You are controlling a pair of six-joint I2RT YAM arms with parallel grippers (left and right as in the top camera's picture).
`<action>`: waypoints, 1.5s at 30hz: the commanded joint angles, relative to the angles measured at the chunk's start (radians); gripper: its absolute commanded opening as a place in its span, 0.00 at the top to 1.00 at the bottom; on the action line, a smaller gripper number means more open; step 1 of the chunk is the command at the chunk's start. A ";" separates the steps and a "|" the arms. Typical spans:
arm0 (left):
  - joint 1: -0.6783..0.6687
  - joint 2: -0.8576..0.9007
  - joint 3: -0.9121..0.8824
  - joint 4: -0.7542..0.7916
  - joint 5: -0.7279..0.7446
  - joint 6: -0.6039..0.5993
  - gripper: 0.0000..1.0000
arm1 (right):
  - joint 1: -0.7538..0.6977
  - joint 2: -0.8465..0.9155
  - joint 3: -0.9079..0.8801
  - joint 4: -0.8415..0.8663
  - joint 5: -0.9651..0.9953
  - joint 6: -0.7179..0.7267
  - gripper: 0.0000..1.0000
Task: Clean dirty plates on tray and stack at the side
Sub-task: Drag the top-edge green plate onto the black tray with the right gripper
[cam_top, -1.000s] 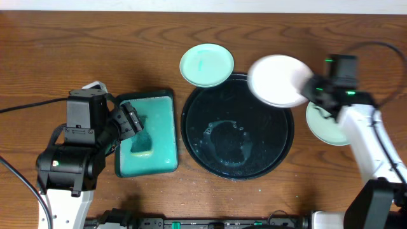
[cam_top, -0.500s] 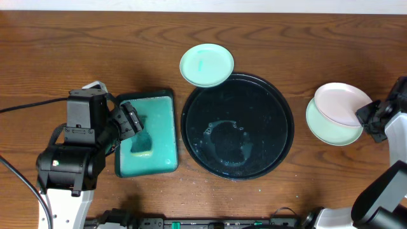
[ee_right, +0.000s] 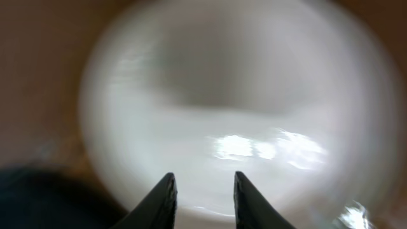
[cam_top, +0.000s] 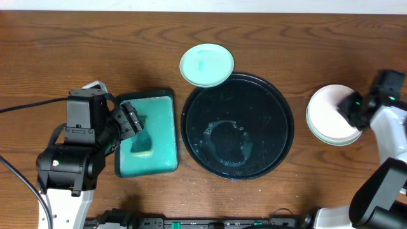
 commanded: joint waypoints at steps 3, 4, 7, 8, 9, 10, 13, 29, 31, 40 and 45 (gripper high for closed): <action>0.005 0.000 0.012 -0.003 -0.002 0.002 0.18 | 0.208 0.005 0.000 0.172 -0.499 -0.340 0.63; 0.005 0.000 0.012 -0.003 -0.002 0.002 0.19 | 0.261 0.005 0.000 0.214 -0.501 -0.340 0.60; 0.005 0.000 0.012 -0.003 -0.002 0.002 0.19 | 0.422 0.006 0.000 0.326 -0.414 -0.341 0.52; 0.005 0.000 0.012 -0.003 -0.002 0.002 0.18 | 0.477 0.006 0.000 0.362 -0.348 -0.341 0.49; 0.005 0.000 0.012 -0.003 -0.002 0.002 0.18 | 0.521 0.008 0.000 0.388 -0.281 -0.341 0.45; 0.005 0.000 0.012 -0.003 -0.002 0.002 0.19 | 0.576 0.010 0.000 0.422 -0.183 -0.341 0.37; 0.005 0.000 0.012 -0.003 -0.002 0.002 0.19 | 0.699 0.029 0.000 0.506 0.038 -0.341 0.25; 0.005 0.000 0.012 -0.003 -0.002 0.002 0.18 | 0.864 0.394 0.000 0.965 0.180 -0.340 0.56; 0.005 0.000 0.012 -0.003 -0.002 0.002 0.18 | 0.865 0.409 0.000 0.933 0.180 -0.340 0.83; 0.005 0.000 0.012 -0.003 -0.002 0.002 0.18 | 0.867 0.294 0.000 0.598 0.180 -0.340 0.99; 0.005 0.000 0.012 -0.003 -0.002 0.002 0.18 | 0.867 0.237 0.000 0.382 0.180 -0.286 0.99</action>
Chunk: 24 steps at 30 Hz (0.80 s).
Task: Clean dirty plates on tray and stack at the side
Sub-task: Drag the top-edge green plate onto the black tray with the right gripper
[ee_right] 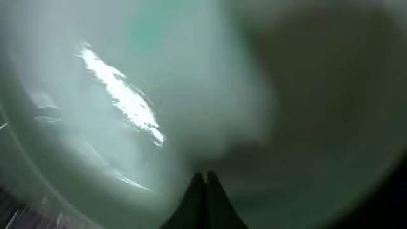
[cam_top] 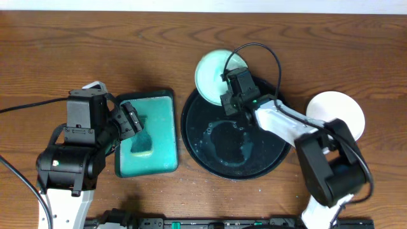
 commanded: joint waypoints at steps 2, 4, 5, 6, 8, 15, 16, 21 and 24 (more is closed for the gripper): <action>0.005 0.000 0.012 -0.002 -0.003 0.002 0.18 | 0.006 -0.039 -0.001 -0.159 0.011 0.077 0.99; 0.005 0.000 0.012 -0.002 -0.003 0.002 0.18 | 0.005 -0.039 -0.001 -0.254 0.011 0.106 0.99; 0.005 0.000 0.012 -0.002 -0.003 0.002 0.18 | 0.005 -0.039 -0.001 -0.293 0.011 0.109 0.99; 0.005 0.000 0.012 -0.002 -0.003 0.002 0.18 | 0.005 -0.042 -0.001 -0.337 0.011 0.109 0.99; 0.005 0.000 0.012 -0.002 -0.003 0.002 0.18 | 0.005 -0.052 -0.001 -0.385 0.010 0.101 0.99; 0.005 0.000 0.012 -0.002 -0.003 0.002 0.18 | -0.005 -0.169 -0.001 -0.420 -0.033 0.071 0.74; 0.005 0.000 0.012 -0.002 -0.003 0.002 0.18 | -0.009 -0.190 -0.001 -0.417 -0.038 0.071 0.69; 0.005 0.000 0.012 -0.002 -0.003 0.002 0.18 | -0.044 -0.304 -0.001 -0.394 -0.038 0.088 0.59; 0.005 0.000 0.012 -0.002 -0.003 0.002 0.18 | -0.082 -0.337 -0.001 -0.397 -0.039 0.212 0.59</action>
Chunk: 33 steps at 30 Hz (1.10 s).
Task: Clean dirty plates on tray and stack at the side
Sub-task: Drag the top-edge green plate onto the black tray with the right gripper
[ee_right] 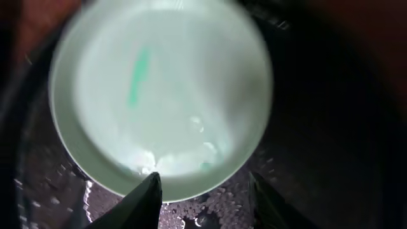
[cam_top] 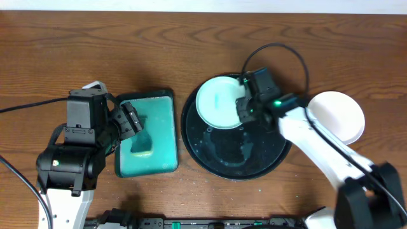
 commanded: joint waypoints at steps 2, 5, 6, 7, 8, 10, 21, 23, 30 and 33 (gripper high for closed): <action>0.005 0.000 0.012 -0.002 -0.002 0.002 0.18 | -0.058 -0.023 -0.001 -0.029 -0.004 0.213 0.58; 0.005 0.000 0.012 -0.002 -0.002 0.002 0.18 | -0.099 0.013 -0.001 -0.059 -0.004 0.281 0.56; 0.005 0.000 0.012 -0.002 -0.002 0.002 0.18 | -0.108 0.026 -0.001 -0.054 -0.004 0.280 0.55; 0.005 0.000 0.012 -0.002 -0.002 0.002 0.18 | -0.119 0.045 -0.001 -0.043 -0.004 0.279 0.53; 0.005 0.000 0.012 -0.002 -0.002 0.002 0.18 | -0.126 0.058 -0.001 -0.033 -0.005 0.275 0.53; 0.005 0.000 0.012 -0.002 -0.002 0.002 0.18 | -0.143 0.116 -0.001 0.019 -0.063 0.194 0.51; 0.005 0.000 0.012 -0.002 -0.002 0.002 0.18 | -0.165 0.287 -0.001 0.065 -0.255 0.156 0.99; 0.005 0.000 0.012 -0.002 -0.002 0.002 0.18 | -0.169 0.270 0.000 0.056 -0.255 0.156 0.99; 0.005 0.000 0.012 -0.002 -0.002 0.002 0.18 | -0.198 0.106 0.001 -0.007 -0.174 -0.026 0.99; 0.005 0.000 0.012 0.000 -0.002 0.002 0.01 | -0.198 0.027 0.001 -0.039 -0.134 -0.150 0.99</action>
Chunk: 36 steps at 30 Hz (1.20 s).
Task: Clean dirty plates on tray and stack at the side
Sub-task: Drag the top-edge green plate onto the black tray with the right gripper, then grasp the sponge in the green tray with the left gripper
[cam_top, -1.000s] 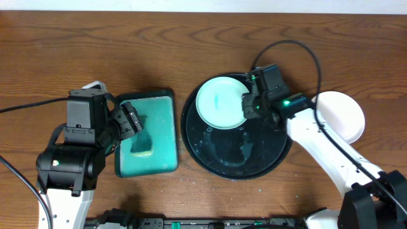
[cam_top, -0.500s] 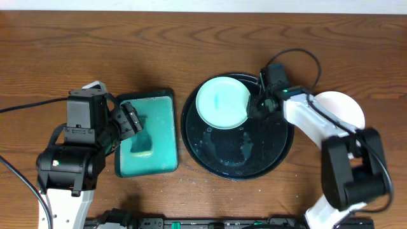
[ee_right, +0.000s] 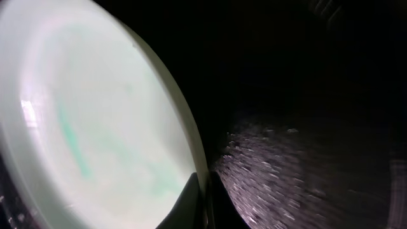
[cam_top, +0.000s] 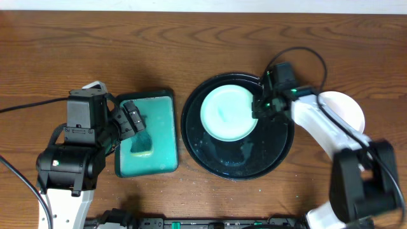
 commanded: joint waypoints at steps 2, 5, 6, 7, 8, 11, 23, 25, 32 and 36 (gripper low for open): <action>0.005 0.000 0.012 0.003 -0.002 0.002 0.01 | -0.006 -0.132 0.001 -0.030 0.057 -0.229 0.99; 0.005 0.008 0.012 0.007 -0.001 0.001 0.01 | 0.005 -0.137 0.001 -0.044 0.057 -0.211 0.99; 0.005 0.014 0.012 0.005 -0.001 0.002 0.01 | 0.008 -0.129 0.000 -0.051 0.058 -0.189 0.99; 0.005 0.021 0.011 0.000 -0.001 0.002 0.01 | 0.011 -0.118 0.000 -0.059 0.058 -0.175 0.99; 0.005 0.029 0.011 -0.011 -0.002 0.002 0.01 | 0.012 -0.107 0.000 -0.069 0.058 -0.163 0.99; 0.005 0.061 0.003 -0.042 -0.002 0.002 0.01 | 0.012 -0.051 -0.001 -0.105 0.058 -0.157 0.99; 0.005 0.319 -0.040 -0.074 -0.006 -0.048 0.02 | 0.010 0.063 0.000 -0.124 0.058 -0.212 0.57; 0.005 0.407 -0.062 -0.035 -0.006 -0.060 0.12 | 0.010 0.035 0.000 -0.142 0.061 -0.212 0.55; 0.005 0.652 -0.081 0.026 -0.013 -0.073 0.22 | 0.010 -0.085 0.000 -0.174 0.061 -0.211 0.50; 0.005 0.745 -0.081 0.082 -0.013 -0.073 0.35 | 0.007 -0.120 0.000 -0.182 0.075 -0.152 0.46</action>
